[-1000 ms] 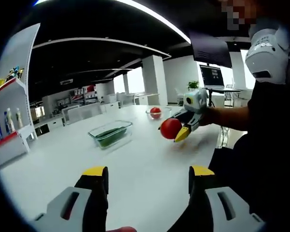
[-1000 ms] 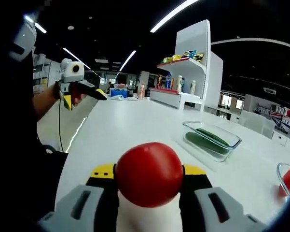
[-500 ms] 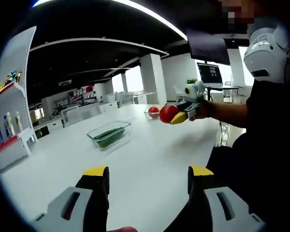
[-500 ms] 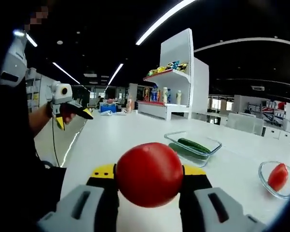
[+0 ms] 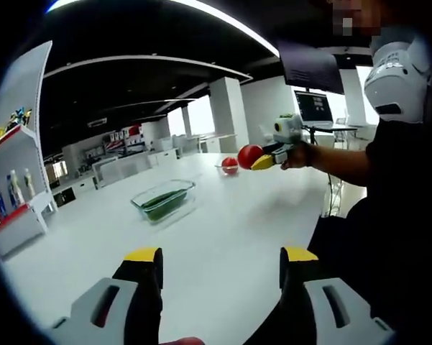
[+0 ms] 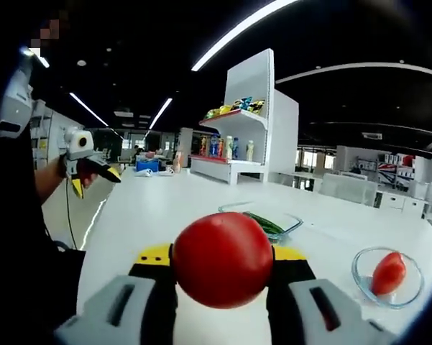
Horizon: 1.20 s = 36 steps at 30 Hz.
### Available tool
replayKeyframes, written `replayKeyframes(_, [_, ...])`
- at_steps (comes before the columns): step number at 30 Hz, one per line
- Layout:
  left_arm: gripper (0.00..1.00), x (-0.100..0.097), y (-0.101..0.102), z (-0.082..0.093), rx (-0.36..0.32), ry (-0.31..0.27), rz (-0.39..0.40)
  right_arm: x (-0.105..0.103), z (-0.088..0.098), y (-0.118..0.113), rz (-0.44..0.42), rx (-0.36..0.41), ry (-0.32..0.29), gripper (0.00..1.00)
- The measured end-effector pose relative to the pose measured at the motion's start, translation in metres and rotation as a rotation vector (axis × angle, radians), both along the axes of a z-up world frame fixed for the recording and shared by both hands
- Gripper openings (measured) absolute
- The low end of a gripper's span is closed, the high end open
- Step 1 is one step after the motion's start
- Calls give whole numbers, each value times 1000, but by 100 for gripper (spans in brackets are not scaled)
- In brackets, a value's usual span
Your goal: Sort the scattered tomatoes and cucumbers on the table and place them into their respective storage containers
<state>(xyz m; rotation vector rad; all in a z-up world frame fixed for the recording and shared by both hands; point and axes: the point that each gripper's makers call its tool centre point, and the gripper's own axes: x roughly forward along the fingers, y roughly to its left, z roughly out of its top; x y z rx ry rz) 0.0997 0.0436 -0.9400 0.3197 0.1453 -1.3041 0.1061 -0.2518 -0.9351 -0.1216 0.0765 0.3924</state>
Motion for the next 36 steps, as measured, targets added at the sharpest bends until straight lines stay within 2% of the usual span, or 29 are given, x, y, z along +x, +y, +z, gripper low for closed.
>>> replayKeyframes(7, [65,-1,-6,-1,10,-3,-6,3,12,-26,-35,10,-16,47])
replayKeyframes(11, [65,-1,-7,0,10,-4,-8,3,16,-38,-56,-12,-22,48])
replayKeyframes(18, [64,2,-6,0,24,-9,-7,5,26,-75,-124,-9,-32,48])
replayKeyframes(31, [64,4,-4,2,24,-10,6,17,23,-133,-267,41,-22,48])
replayKeyframes(36, [64,6,-4,3,25,-11,12,19,21,-160,-355,81,-2,48])
